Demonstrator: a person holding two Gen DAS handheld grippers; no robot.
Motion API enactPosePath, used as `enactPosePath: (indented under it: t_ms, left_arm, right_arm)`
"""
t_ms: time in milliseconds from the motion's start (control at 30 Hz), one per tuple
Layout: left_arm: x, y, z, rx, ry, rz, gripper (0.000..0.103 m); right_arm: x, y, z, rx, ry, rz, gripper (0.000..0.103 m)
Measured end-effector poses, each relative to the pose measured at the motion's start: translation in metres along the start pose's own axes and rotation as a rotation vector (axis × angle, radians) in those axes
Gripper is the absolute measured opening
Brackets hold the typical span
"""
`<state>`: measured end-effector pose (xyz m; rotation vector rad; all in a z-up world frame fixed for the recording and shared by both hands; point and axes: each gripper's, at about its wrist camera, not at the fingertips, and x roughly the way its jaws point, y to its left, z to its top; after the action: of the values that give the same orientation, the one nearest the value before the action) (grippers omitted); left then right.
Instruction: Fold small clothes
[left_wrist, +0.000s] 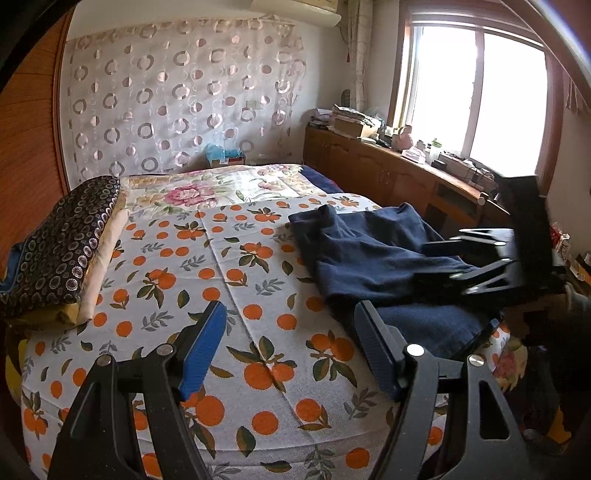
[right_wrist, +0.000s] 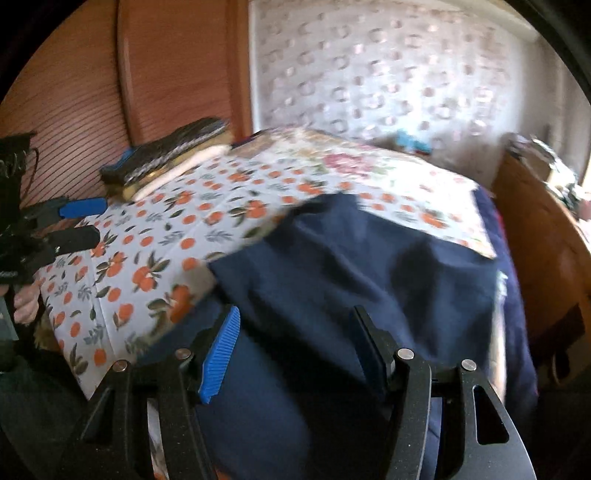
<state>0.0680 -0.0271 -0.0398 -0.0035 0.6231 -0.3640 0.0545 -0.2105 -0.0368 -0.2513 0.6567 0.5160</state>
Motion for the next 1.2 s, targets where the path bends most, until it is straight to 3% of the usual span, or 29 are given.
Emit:
enactPosePath:
  t_ms: [233, 333, 433, 533, 600, 767, 1033, 1200]
  left_arm:
    - [-0.007, 0.006, -0.001, -0.018, -0.025, 0.014, 0.073]
    - [-0.008, 0.009, -0.001, -0.022, -0.025, 0.015, 0.073]
    - [-0.009, 0.011, -0.002, -0.028, -0.024, 0.014, 0.073]
    - [-0.008, 0.011, -0.003, -0.028, -0.021, 0.012, 0.073]
    - [-0.008, 0.008, -0.003, -0.017, -0.020, 0.013, 0.073]
    - [-0.006, 0.004, -0.004, -0.016, -0.016, 0.008, 0.073]
    - [0.000, -0.002, -0.008, -0.007, -0.002, -0.008, 0.073]
    - [0.001, -0.005, -0.010, -0.002, -0.005, -0.004, 0.073]
  right_arm:
    - [0.061, 0.015, 0.021, -0.060, 0.108, 0.080, 0.063]
    - [0.089, 0.008, 0.031, -0.084, 0.162, 0.086, 0.063]
    - [0.098, 0.014, 0.036, -0.103, 0.162, 0.074, 0.063]
    - [0.099, 0.007, 0.037, -0.058, 0.146, 0.097, 0.043]
    - [0.092, 0.002, 0.035, -0.028, 0.129, 0.095, 0.008]
    - [0.067, -0.016, 0.040, 0.045, 0.012, 0.088, 0.007]
    - [0.019, -0.080, 0.059, 0.114, -0.071, -0.071, 0.006]
    - [0.017, -0.128, 0.071, 0.125, -0.021, -0.216, 0.006]
